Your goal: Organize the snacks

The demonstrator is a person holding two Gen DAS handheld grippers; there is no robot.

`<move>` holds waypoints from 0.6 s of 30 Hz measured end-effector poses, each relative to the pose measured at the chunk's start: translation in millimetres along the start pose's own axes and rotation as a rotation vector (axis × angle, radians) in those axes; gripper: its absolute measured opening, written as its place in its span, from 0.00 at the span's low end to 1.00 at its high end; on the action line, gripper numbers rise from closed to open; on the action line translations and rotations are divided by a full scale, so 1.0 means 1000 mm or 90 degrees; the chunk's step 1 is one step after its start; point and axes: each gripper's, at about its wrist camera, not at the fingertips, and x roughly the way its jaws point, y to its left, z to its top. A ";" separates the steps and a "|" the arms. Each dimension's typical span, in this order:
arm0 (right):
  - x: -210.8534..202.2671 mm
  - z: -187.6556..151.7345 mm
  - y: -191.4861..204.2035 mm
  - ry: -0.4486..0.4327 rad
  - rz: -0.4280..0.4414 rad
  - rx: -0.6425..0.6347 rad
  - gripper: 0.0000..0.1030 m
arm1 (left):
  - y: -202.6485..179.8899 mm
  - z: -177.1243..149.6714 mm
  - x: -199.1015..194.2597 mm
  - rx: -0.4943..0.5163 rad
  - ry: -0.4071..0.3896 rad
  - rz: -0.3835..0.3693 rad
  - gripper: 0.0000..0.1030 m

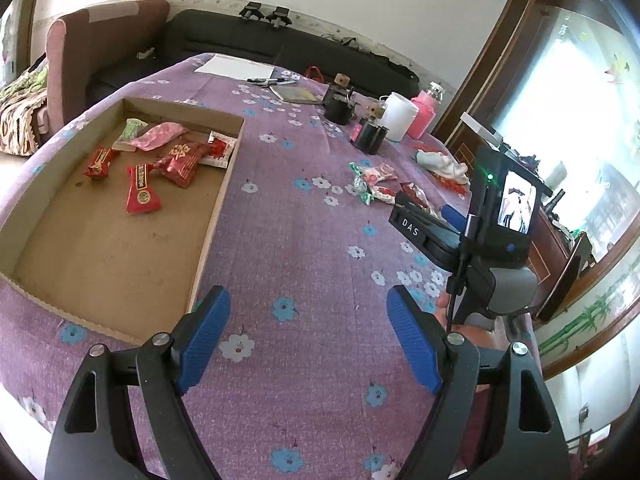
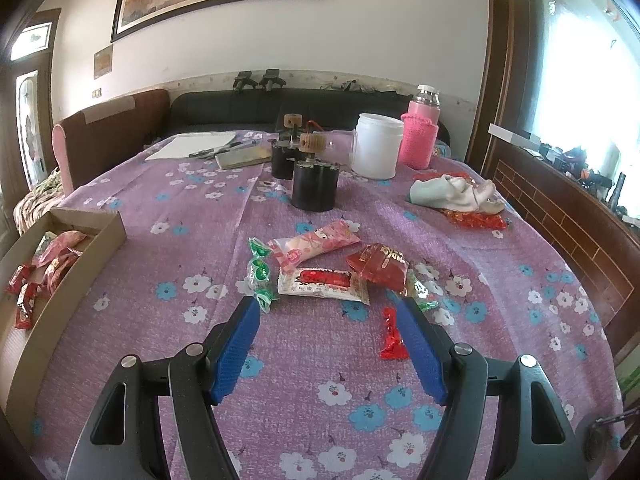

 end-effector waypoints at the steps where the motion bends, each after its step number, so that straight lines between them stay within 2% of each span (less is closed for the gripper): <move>1: 0.000 0.000 0.000 0.000 0.000 0.000 0.71 | 0.000 0.000 0.000 -0.001 0.000 -0.001 0.78; 18: 0.001 -0.001 0.000 -0.002 -0.009 -0.002 0.71 | 0.001 -0.003 0.000 -0.003 0.000 -0.004 0.78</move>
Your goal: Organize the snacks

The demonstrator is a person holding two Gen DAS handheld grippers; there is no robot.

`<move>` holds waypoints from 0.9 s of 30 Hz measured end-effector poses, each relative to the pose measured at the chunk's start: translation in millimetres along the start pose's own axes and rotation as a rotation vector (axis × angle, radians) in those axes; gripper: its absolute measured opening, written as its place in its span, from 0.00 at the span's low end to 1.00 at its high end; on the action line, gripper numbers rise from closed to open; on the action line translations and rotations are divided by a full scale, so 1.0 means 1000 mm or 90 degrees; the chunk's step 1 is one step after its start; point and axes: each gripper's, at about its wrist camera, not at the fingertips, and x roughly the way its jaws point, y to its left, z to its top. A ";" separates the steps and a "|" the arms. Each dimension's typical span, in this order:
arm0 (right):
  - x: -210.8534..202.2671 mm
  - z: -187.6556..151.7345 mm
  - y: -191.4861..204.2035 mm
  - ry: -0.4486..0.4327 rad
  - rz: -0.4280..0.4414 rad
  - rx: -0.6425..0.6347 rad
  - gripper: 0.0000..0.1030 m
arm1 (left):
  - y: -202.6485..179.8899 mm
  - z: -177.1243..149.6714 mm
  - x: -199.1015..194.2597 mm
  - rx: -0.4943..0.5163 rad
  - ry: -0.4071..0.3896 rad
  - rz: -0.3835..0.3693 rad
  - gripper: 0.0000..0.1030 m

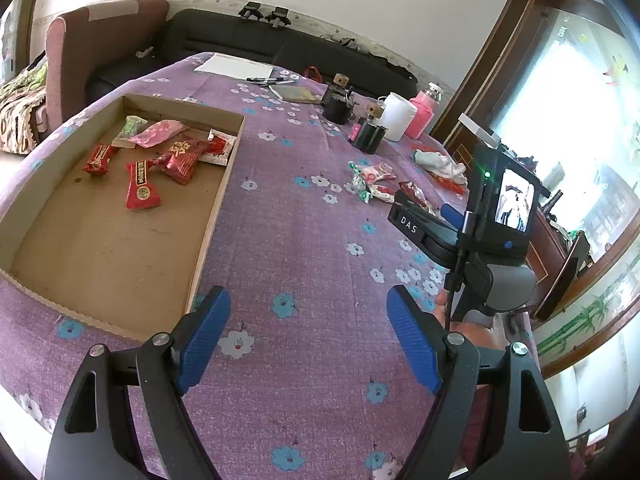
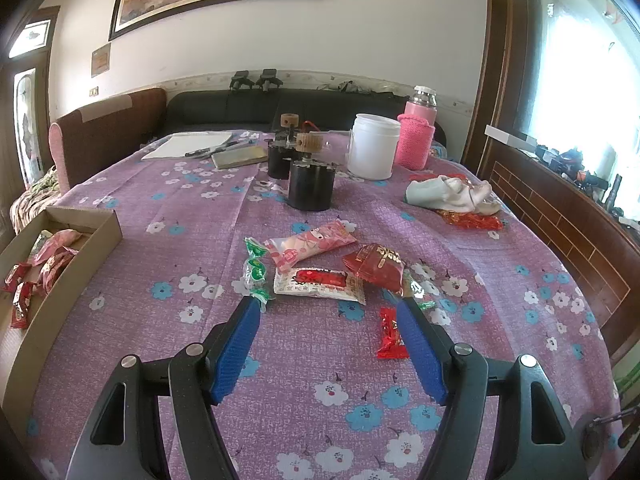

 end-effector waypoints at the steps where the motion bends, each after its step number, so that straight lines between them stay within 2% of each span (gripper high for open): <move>1: 0.000 0.000 0.000 0.000 0.000 0.000 0.71 | 0.000 0.000 0.000 0.000 0.000 0.000 0.78; 22: 0.002 -0.001 0.000 0.002 0.000 0.000 0.71 | 0.001 -0.001 0.002 -0.001 0.003 -0.005 0.78; 27: 0.004 -0.003 -0.005 0.010 0.003 0.014 0.71 | 0.003 0.001 -0.025 -0.014 -0.016 -0.007 0.78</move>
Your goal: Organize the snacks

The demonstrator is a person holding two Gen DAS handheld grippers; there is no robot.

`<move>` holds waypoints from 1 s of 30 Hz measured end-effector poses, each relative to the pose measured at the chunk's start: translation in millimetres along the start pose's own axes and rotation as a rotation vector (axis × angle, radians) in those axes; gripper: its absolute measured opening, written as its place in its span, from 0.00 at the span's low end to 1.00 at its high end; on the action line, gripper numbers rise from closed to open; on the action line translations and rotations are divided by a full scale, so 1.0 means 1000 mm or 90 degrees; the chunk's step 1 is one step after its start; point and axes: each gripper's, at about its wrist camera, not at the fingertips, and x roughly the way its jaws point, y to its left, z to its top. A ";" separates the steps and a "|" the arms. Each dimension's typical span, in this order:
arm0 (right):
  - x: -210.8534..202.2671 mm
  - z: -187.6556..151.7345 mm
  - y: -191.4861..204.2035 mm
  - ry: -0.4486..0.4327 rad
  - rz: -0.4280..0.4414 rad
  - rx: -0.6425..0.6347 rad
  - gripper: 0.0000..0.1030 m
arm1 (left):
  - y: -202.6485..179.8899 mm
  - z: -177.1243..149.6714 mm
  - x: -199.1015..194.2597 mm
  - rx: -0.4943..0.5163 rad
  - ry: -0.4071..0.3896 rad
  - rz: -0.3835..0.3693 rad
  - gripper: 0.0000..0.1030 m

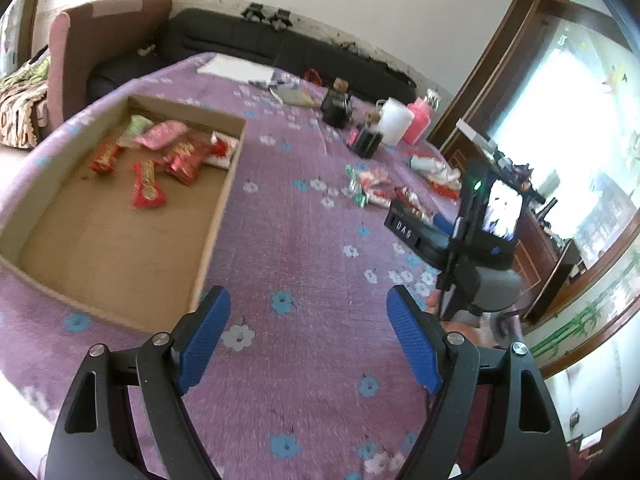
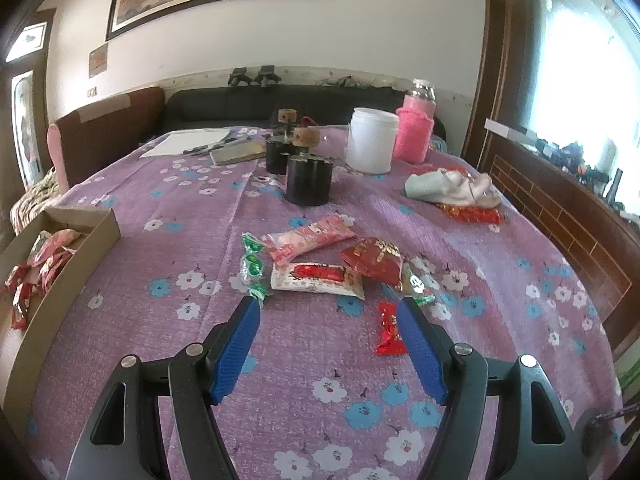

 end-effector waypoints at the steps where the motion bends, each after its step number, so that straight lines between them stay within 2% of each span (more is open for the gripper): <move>1: 0.001 0.000 -0.002 0.004 0.003 0.007 0.71 | -0.001 0.001 -0.014 0.005 -0.021 0.012 0.78; 5: 0.005 -0.001 -0.012 0.017 0.009 0.035 0.71 | 0.010 0.004 -0.058 -0.005 -0.101 0.074 0.78; 11: 0.005 -0.003 -0.017 0.021 0.017 0.047 0.71 | 0.043 0.000 -0.080 -0.086 -0.121 0.120 0.78; 20: 0.007 0.000 -0.016 0.030 0.014 0.045 0.71 | 0.061 -0.004 -0.089 -0.096 -0.141 0.123 0.78; 30: 0.009 0.001 -0.014 0.034 0.009 0.045 0.71 | 0.072 -0.009 -0.088 -0.115 -0.133 0.118 0.78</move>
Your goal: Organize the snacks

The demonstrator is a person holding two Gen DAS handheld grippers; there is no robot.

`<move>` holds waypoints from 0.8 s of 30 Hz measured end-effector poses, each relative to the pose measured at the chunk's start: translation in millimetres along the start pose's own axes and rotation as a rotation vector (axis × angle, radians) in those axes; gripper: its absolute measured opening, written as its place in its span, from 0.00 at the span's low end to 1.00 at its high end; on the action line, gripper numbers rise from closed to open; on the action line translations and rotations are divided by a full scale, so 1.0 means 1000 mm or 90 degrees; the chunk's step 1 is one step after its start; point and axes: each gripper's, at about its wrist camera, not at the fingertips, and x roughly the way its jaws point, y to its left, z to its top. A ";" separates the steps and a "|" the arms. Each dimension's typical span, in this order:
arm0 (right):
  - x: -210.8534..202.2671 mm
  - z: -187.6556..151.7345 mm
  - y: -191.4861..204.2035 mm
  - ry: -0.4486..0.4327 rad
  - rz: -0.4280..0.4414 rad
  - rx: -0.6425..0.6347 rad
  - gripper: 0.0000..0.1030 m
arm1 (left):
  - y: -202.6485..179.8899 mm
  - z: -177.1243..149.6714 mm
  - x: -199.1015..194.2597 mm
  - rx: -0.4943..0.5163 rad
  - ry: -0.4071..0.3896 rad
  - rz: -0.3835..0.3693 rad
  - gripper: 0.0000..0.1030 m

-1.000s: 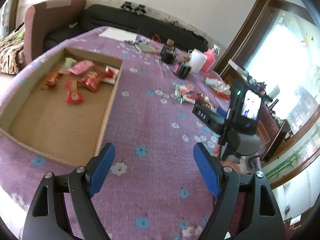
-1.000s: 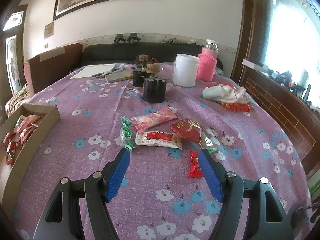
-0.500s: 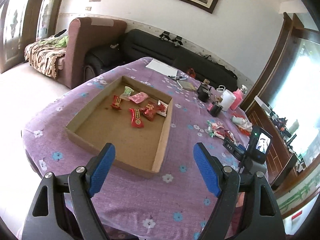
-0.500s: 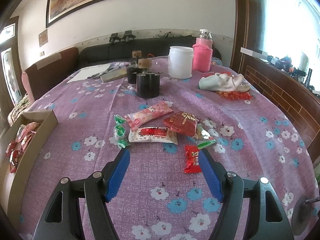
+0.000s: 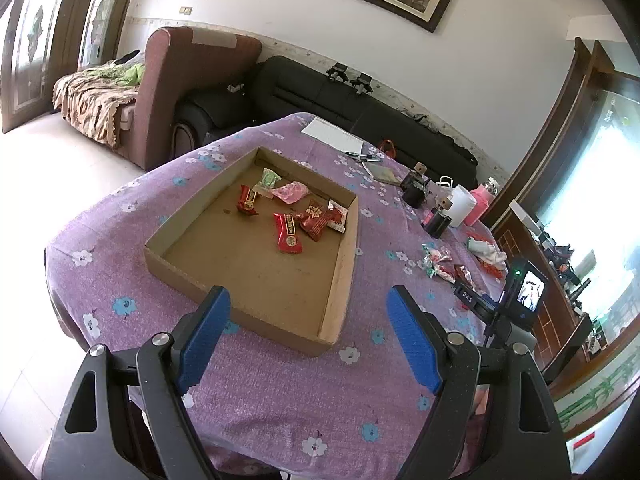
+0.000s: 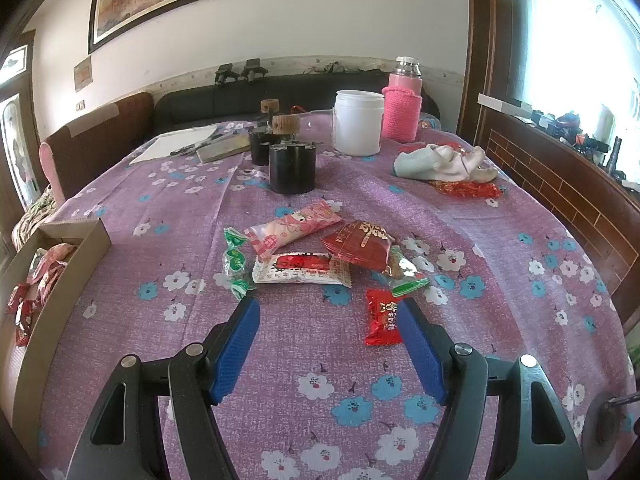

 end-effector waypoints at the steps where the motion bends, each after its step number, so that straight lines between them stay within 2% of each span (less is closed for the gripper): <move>1: 0.000 0.000 0.000 0.000 0.000 0.000 0.71 | -0.002 0.000 -0.001 0.003 -0.001 0.000 0.78; 6: 0.000 0.000 0.000 -0.001 -0.001 -0.001 0.71 | -0.008 -0.001 0.002 0.010 0.002 -0.007 0.78; 10: -0.001 0.001 -0.002 -0.001 -0.001 0.011 0.71 | -0.021 0.000 0.021 0.007 0.018 -0.048 0.78; 16: -0.023 0.011 -0.035 -0.012 0.070 0.101 0.71 | -0.060 -0.003 0.054 0.057 0.065 -0.115 0.78; 20: -0.019 0.022 -0.064 0.039 0.136 0.145 0.71 | -0.069 -0.007 0.066 0.076 0.082 -0.136 0.78; 24: 0.012 0.044 -0.056 0.087 0.148 0.098 0.71 | -0.064 -0.011 0.074 0.086 0.093 -0.134 0.78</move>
